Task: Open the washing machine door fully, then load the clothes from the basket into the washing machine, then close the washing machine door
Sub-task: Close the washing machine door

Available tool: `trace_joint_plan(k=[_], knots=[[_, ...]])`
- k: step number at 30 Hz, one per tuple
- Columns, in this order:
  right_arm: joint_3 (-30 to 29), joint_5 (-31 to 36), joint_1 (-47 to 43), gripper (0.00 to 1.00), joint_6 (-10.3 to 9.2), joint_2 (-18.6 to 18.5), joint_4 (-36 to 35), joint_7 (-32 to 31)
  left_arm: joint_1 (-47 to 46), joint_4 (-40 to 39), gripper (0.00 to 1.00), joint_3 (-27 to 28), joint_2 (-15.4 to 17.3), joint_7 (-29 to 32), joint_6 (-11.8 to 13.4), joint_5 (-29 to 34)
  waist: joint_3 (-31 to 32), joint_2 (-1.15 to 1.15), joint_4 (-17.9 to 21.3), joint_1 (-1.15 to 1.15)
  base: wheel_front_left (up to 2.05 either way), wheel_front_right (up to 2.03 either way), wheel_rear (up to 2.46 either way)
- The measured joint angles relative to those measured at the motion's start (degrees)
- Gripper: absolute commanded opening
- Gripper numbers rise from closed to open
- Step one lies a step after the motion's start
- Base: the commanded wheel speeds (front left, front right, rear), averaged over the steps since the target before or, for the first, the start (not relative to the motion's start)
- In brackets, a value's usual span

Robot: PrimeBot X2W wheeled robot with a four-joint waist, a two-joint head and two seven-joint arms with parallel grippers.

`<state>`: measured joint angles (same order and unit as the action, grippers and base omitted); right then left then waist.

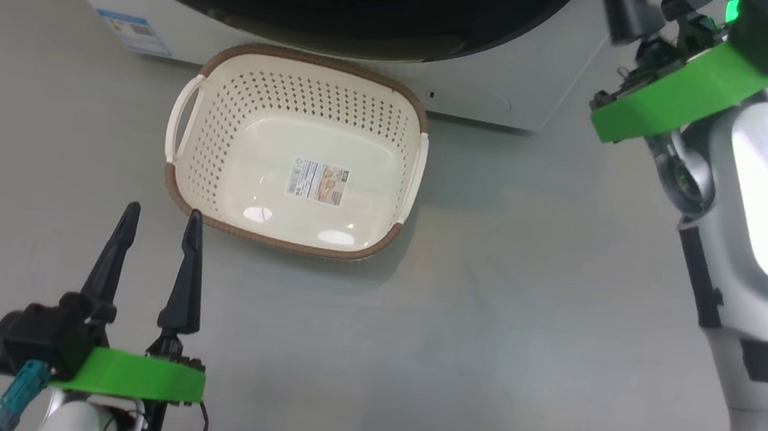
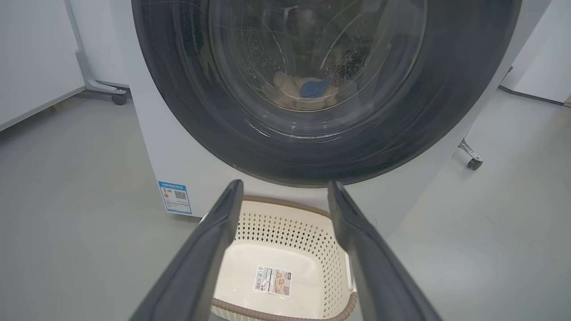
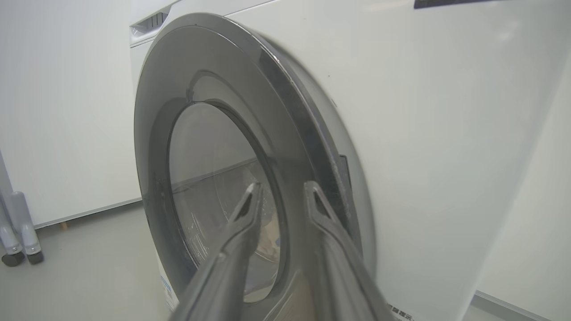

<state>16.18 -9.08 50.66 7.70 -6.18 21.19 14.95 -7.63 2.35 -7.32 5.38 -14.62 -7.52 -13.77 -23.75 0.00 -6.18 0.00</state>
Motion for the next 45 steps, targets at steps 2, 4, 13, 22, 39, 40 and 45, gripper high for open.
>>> trace_joint_plan(k=[2,4,13,22,39,40,45], knots=[[0.15,0.0,-2.52,1.0,0.01,0.34,-1.55,0.0,0.31,0.76,1.0,0.21,-0.15,0.0,0.0,0.0,1.36,0.0,0.8,0.0,0.0,0.0,0.0],[0.08,0.01,-4.8,1.0,0.01,0.51,-3.18,0.0,1.0,1.53,1.0,0.83,-0.26,0.0,0.0,0.0,2.76,0.0,1.64,0.0,0.0,0.0,0.0],[-0.52,0.02,-18.36,1.0,0.01,1.12,-9.48,0.0,4.81,3.83,1.0,3.34,-0.69,0.0,0.0,-0.6,9.59,0.0,5.91,0.0,0.0,0.0,0.0],[-0.66,1.59,-30.23,1.0,0.01,-0.62,-13.59,0.0,8.68,4.7,1.0,4.59,-1.03,0.0,0.0,-0.62,15.19,0.0,9.68,0.0,0.0,0.0,0.0],[-9.77,5.14,-48.23,1.0,0.0,1.29,-20.33,-0.08,15.89,4.68,1.0,6.33,-1.98,0.0,0.0,-0.83,20.32,0.0,13.17,0.0,0.0,0.0,0.0],[-10.31,5.25,-48.76,1.0,0.0,1.34,-20.35,-0.08,16.02,4.5,1.0,6.35,-2.04,0.0,0.0,-0.83,20.39,0.0,13.22,0.0,0.0,0.0,0.0],[-12.34,5.75,-51.03,1.0,0.0,2.09,-20.51,-0.08,16.08,3.97,1.0,6.33,-2.2,0.0,0.0,-0.77,20.57,0.0,13.26,0.0,0.0,0.0,0.0]])
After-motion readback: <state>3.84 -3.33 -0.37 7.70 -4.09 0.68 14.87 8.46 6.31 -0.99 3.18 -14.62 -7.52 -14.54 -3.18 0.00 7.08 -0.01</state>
